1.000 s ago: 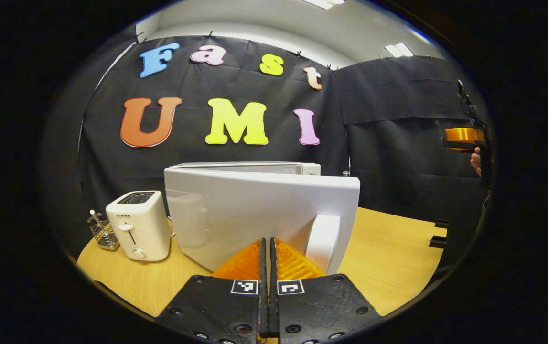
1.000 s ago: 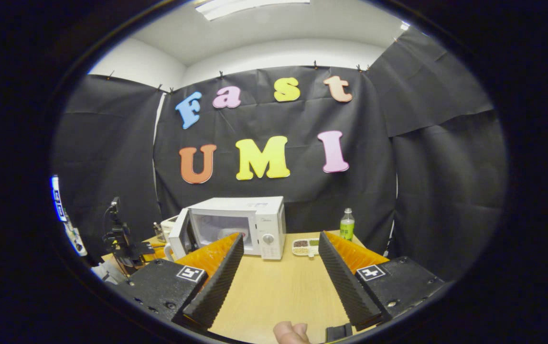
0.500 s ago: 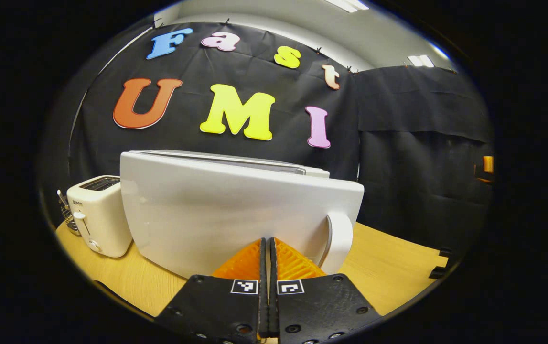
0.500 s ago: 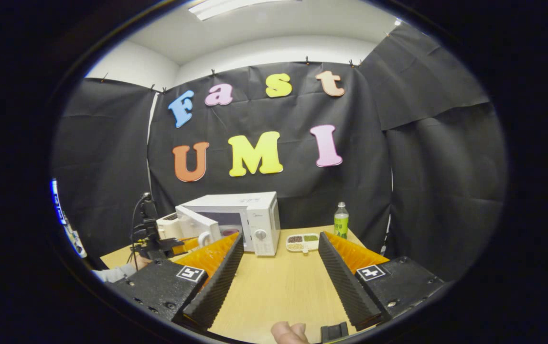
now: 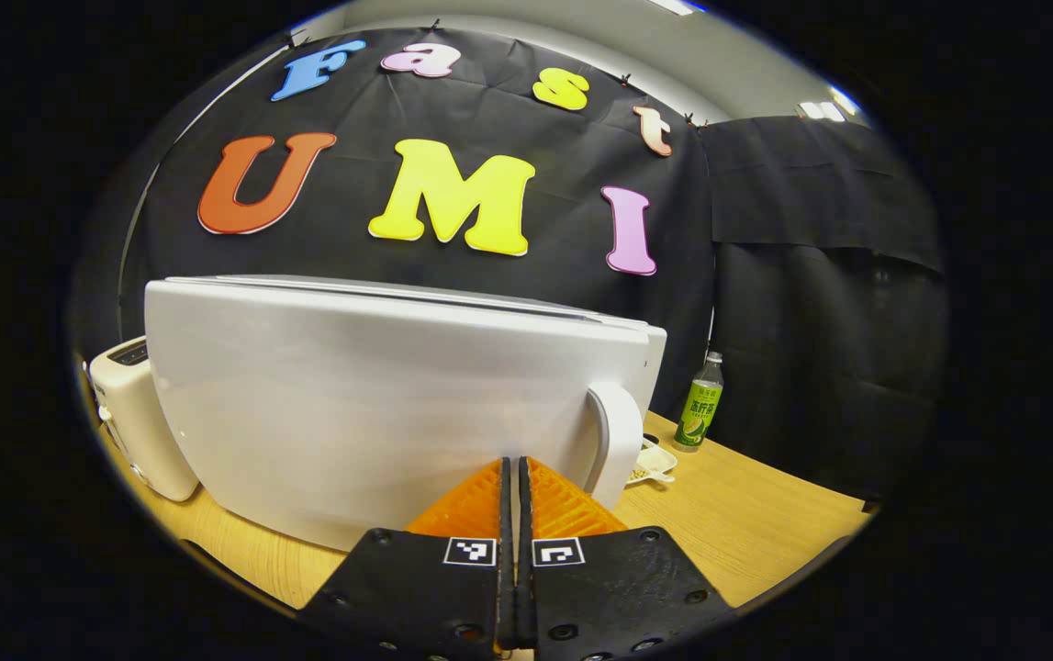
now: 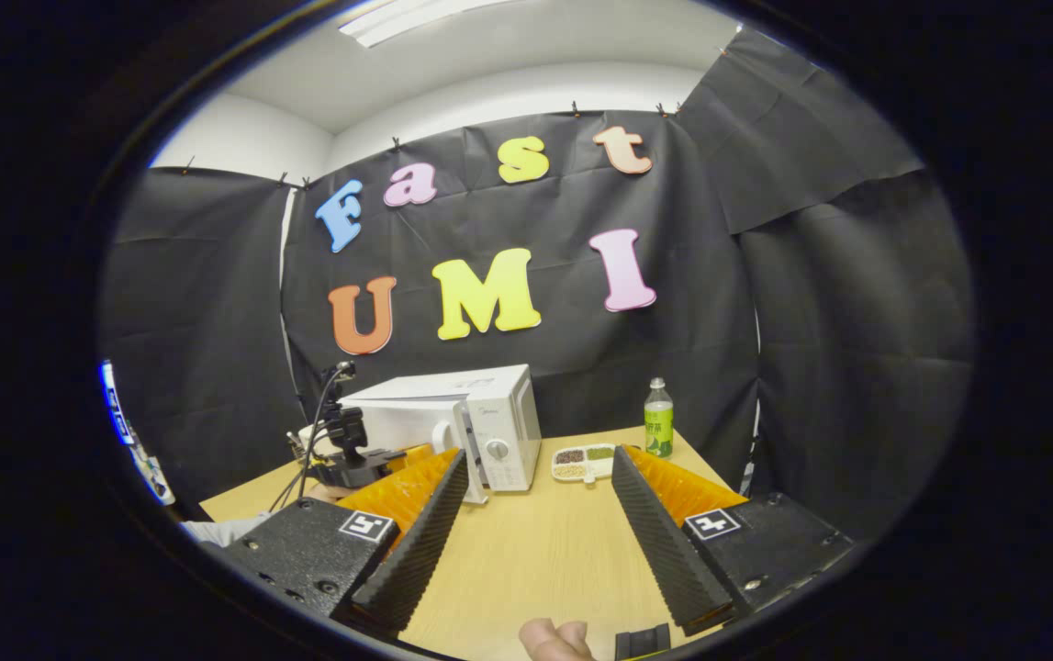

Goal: Open the microwave oven with the left hand, put the food in, and close the microwave oven.

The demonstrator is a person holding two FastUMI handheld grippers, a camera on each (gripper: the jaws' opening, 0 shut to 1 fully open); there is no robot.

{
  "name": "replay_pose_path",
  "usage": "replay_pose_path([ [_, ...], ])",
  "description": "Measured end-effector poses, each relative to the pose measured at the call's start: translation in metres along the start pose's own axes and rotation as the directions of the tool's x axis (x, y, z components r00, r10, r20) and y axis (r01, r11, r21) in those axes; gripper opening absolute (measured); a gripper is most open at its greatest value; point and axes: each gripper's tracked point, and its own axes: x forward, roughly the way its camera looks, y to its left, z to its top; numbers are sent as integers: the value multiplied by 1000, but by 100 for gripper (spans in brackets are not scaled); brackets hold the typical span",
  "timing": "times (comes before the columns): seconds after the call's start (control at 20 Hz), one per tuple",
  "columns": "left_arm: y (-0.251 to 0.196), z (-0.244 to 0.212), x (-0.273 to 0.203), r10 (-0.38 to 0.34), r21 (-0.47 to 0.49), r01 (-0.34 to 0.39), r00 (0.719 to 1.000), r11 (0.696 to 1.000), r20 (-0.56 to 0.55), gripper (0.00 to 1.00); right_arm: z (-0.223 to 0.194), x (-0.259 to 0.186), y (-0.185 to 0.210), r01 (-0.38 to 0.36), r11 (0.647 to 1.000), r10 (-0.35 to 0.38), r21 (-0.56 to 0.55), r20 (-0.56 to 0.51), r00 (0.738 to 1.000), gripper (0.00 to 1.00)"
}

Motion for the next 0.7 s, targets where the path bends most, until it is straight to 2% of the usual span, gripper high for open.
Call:
replay_pose_path([
  [0.05,1,1,4,9,4,-9,1000,1000,4,0,-3,3,1,-15,1000,15,5,-5,1000,100],
  [0.1,0,1,11,13,7,-13,1000,1000,4,0,-4,6,2,-24,1000,25,12,-8,1000,100],
  [0.15,-1,2,16,21,8,-21,1000,1000,5,0,-4,9,1,-32,999,32,17,-10,999,91],
  [0.2,-1,1,17,26,4,-26,1000,1000,5,0,-7,13,0,-41,999,42,22,-12,999,100],
  [0.3,-2,1,24,36,-1,-36,999,999,0,0,-14,18,-3,-53,998,54,34,-27,998,100],
  [0.35,-2,-2,29,40,-1,-40,999,999,-10,0,-16,20,-5,-57,998,58,41,-32,998,91],
  [0.4,-3,-1,30,39,1,-39,999,999,-3,0,-18,21,-8,-57,997,59,49,-36,998,100],
  [0.45,-5,0,32,35,3,-35,999,999,-1,0,-20,22,-12,-53,997,55,57,-40,998,91],
  [0.5,-4,-1,32,36,6,-36,999,999,0,0,-21,25,-16,-44,997,47,62,-42,998,100],
  [0.7,-5,-1,34,40,4,-40,999,999,-3,1,-25,29,-22,-24,997,28,68,-59,998,100],
])
